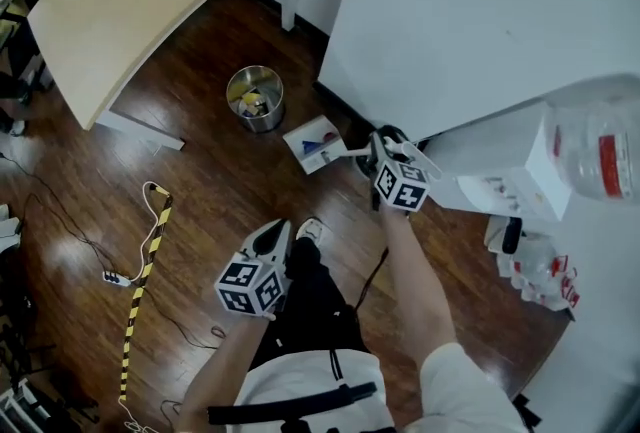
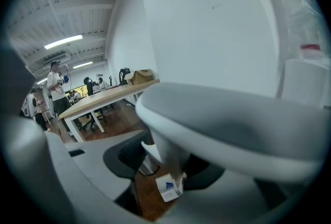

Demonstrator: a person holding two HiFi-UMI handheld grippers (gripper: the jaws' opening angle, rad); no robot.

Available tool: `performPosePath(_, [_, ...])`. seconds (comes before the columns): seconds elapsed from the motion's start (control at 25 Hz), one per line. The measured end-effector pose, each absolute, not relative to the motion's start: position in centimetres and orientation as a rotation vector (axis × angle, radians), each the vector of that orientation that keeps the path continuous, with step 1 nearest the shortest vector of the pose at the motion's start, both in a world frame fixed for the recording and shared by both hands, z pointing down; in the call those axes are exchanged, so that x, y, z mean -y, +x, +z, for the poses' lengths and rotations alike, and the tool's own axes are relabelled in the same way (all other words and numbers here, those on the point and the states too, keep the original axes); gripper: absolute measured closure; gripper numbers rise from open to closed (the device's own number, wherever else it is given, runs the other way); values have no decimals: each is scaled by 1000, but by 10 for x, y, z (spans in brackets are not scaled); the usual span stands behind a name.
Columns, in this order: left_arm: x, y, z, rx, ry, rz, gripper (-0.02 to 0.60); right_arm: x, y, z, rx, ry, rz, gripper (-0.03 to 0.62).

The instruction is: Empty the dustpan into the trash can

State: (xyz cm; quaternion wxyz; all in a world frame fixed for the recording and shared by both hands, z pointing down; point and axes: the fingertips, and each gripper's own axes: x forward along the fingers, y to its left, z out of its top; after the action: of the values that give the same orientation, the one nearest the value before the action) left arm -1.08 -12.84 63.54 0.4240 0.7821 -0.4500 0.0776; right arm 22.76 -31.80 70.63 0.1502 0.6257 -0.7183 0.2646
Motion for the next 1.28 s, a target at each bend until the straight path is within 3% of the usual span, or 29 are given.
performPosePath(1.28, [128, -78, 596, 1262, 1939, 103, 593, 314, 161, 530, 2219, 1583, 621, 381])
